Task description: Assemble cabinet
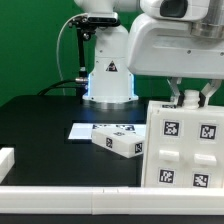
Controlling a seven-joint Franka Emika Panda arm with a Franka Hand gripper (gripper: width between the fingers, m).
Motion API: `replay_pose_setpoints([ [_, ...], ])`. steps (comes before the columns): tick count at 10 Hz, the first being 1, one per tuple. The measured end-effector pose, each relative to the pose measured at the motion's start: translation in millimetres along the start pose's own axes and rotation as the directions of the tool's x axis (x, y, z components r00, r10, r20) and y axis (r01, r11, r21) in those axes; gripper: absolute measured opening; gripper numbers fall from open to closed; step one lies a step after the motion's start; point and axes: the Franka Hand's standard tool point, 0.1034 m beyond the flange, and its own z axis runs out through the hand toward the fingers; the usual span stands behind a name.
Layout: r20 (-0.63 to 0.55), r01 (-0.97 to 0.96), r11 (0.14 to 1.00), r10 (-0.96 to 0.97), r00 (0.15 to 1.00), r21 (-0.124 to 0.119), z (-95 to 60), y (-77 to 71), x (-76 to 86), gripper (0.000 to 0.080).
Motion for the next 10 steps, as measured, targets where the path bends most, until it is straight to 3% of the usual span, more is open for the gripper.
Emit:
replay_pose_setpoints([
  [2,0.001,-0.001,1.0,0.001,1.0,0.0,0.4,0.4,0.0,0.0513],
  [3,-0.001,0.0,1.0,0.0,1.0,-0.002,-0.8,1.3,-0.4,0.0513],
  [4,-0.004,0.006,1.0,-0.006,1.0,0.001,-6.6,3.6,-5.5,0.0694],
  [5,-0.004,0.026,1.0,-0.026,1.0,0.01,-13.7,10.2,-15.7,0.0766],
  [8,-0.052,0.122,0.992,-0.12,0.991,0.023,-18.0,16.0,-46.5,0.0798],
  [9,-0.06,0.099,0.995,-0.097,0.993,0.024,-26.9,19.9,-43.2,0.0798],
  [10,-0.062,0.099,0.995,-0.098,0.993,0.023,-24.9,19.4,-42.1,0.0797],
])
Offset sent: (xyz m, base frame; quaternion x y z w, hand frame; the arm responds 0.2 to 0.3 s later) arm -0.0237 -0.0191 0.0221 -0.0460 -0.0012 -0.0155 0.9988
